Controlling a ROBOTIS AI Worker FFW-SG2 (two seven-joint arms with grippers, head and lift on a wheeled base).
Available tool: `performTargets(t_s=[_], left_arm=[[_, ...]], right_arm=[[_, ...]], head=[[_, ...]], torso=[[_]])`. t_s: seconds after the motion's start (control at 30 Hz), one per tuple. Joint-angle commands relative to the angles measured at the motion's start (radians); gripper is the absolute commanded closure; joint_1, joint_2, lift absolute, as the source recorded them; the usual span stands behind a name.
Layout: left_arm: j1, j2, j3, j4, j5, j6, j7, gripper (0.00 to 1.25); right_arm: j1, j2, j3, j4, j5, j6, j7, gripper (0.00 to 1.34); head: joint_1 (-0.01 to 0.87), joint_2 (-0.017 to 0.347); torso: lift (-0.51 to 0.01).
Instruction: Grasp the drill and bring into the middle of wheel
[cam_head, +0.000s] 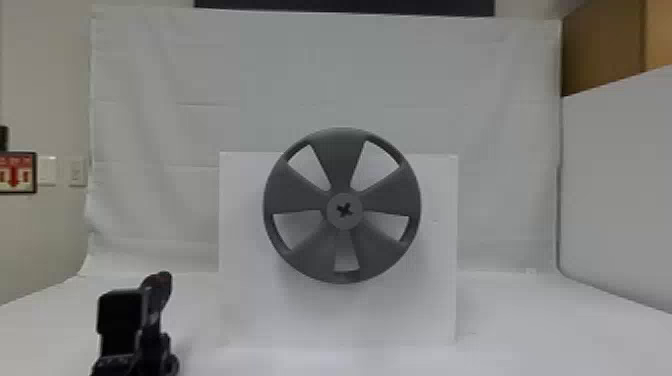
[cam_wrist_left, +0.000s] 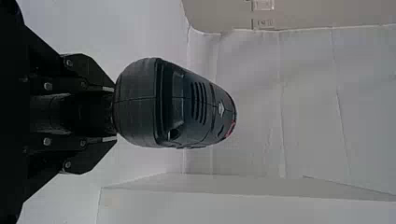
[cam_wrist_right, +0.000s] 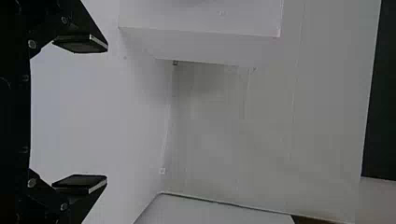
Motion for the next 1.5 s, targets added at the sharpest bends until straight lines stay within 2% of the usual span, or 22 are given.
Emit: performTargets(t_s=[0.0,0.2,0.5,0.67,0.97,1.27,1.47], left_arm=[[0.002,0.001,-0.006,0.000,-0.002,0.000,0.002,0.97],[0.009,0.001,-0.010,0.000,0.000,-0.018,0.014,1.18],[0.013,0.003,-0.013,-0.003,-0.002,-0.032,0.017,1.19],[0.022,0.003,0.007,-0.037,0.001,-0.030,0.016,1.19],[0.068,0.014,0.037,-0.164,0.003,-0.030,0.016,1.19],[0.133,0.049,0.008,-0.322,0.029,-0.029,0.014,1.20],[0.153,0.060,-0.010,-0.456,0.049,0.023,0.016,1.20]], right_arm=[[-0.001,0.001,0.000,0.000,0.000,0.000,0.000,0.29],[0.001,0.001,-0.002,0.000,0.000,0.000,0.000,0.29],[0.002,0.001,-0.003,0.000,0.000,0.002,0.000,0.29],[0.002,0.001,-0.006,0.000,0.000,0.003,0.000,0.29],[0.005,0.001,-0.011,0.000,-0.002,0.003,0.000,0.29],[0.005,0.008,-0.014,0.000,-0.002,0.003,0.000,0.29],[0.004,0.008,-0.014,0.000,-0.002,0.003,0.000,0.29]], head=[[0.000,0.000],[0.000,0.000],[0.000,0.000],[0.000,0.000],[0.000,0.000],[0.000,0.000],[0.000,0.000]], torso=[[-0.406],[-0.406],[-0.406],[-0.406],[-0.406],[-0.406],[-0.406]])
